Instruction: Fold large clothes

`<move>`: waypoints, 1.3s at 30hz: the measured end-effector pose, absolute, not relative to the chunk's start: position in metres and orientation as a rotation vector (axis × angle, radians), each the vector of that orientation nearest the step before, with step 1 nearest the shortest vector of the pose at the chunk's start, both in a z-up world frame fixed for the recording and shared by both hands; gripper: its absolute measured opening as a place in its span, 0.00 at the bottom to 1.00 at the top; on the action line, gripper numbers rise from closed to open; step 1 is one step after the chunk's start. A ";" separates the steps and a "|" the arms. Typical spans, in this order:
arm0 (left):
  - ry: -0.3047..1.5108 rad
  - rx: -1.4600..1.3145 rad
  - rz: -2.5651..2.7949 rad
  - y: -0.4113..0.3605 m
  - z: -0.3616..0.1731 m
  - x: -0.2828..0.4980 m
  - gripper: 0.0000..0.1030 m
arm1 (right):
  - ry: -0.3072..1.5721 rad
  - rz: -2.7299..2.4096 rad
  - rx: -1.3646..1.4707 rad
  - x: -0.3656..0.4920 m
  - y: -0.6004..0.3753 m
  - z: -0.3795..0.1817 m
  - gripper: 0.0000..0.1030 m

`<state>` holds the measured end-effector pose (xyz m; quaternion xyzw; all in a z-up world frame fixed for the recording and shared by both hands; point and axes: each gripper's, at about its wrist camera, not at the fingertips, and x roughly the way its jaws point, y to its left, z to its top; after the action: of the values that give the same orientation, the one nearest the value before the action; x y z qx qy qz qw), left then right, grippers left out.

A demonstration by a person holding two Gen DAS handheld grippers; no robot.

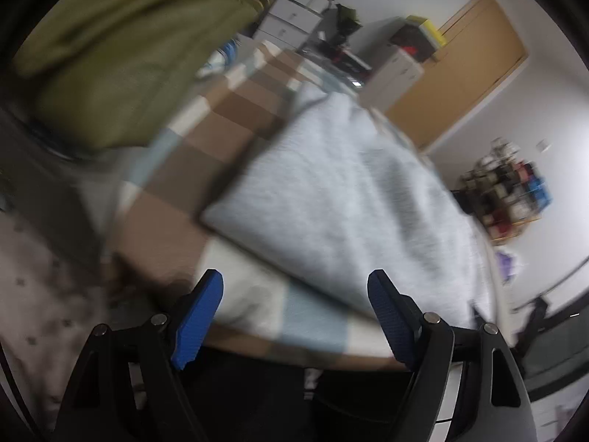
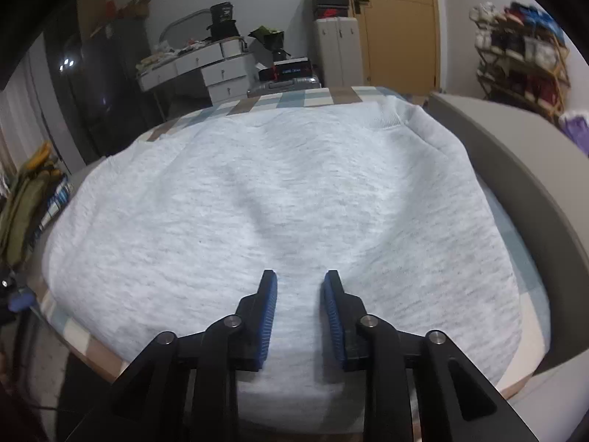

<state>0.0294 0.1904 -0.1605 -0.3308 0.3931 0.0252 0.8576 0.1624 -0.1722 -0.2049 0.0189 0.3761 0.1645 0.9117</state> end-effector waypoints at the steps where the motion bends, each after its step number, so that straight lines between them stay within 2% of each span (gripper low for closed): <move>1: 0.832 -0.748 0.014 0.191 -0.166 0.037 0.75 | 0.785 0.356 0.060 0.163 -0.174 -0.201 0.37; 5: 0.850 -0.892 -0.026 0.193 -0.180 0.056 0.75 | 0.801 0.381 0.051 0.149 -0.169 -0.195 0.43; 7: 0.839 -0.900 -0.020 0.192 -0.180 0.065 0.77 | 0.799 0.386 0.043 0.143 -0.168 -0.194 0.45; 9: 0.824 -0.905 -0.013 0.188 -0.179 0.077 0.85 | 0.802 0.389 0.053 0.141 -0.169 -0.195 0.46; 13: 0.806 -0.905 0.040 0.180 -0.174 0.097 0.85 | 0.839 0.397 0.112 0.143 -0.173 -0.195 0.47; 14: 0.798 -0.889 0.066 0.179 -0.173 0.098 0.77 | 0.856 0.404 0.130 0.146 -0.173 -0.193 0.47; 15: 0.795 -0.866 0.110 0.176 -0.173 0.100 0.57 | 0.870 0.417 0.146 0.149 -0.173 -0.190 0.48; 16: 0.790 -0.813 0.150 0.173 -0.170 0.100 0.48 | 0.873 0.428 0.159 0.152 -0.172 -0.183 0.48; 17: 0.771 -0.762 0.175 0.169 -0.167 0.101 0.34 | 0.870 0.440 0.163 0.156 -0.169 -0.174 0.48; 18: 0.747 -0.708 0.185 0.163 -0.165 0.099 0.30 | 0.863 0.461 0.157 0.160 -0.164 -0.162 0.48; 20: 0.729 -0.623 0.212 0.152 -0.160 0.097 0.28 | 0.847 0.511 0.136 0.170 -0.148 -0.133 0.50; 22: 0.685 -0.504 0.231 0.135 -0.153 0.095 0.26 | 0.834 0.581 0.121 0.184 -0.123 -0.102 0.65; 25: 0.610 -0.236 0.204 0.095 -0.142 0.095 0.21 | 0.878 0.718 0.099 0.216 -0.069 -0.063 0.76; 27: 0.584 -0.087 0.171 0.071 -0.140 0.095 0.16 | 0.974 0.837 0.062 0.244 -0.022 -0.050 0.75; 30: 0.583 0.042 0.089 0.047 -0.146 0.094 0.15 | 1.085 0.868 -0.061 0.283 0.059 -0.045 0.76; 32: 0.573 0.084 0.076 0.044 -0.149 0.092 0.15 | 1.190 0.903 -0.153 0.300 0.105 -0.057 0.75; 35: 0.564 0.091 0.076 0.052 -0.151 0.090 0.15 | 1.336 0.733 -0.436 0.314 0.172 -0.100 0.74; 39: 0.573 0.090 0.069 0.060 -0.150 0.089 0.15 | 1.427 0.623 -0.625 0.316 0.203 -0.140 0.74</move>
<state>0.0893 0.0595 -0.1496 0.0444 0.2823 0.0341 0.9577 0.3160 0.2026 -0.1403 -0.2769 0.6327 0.2761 0.6684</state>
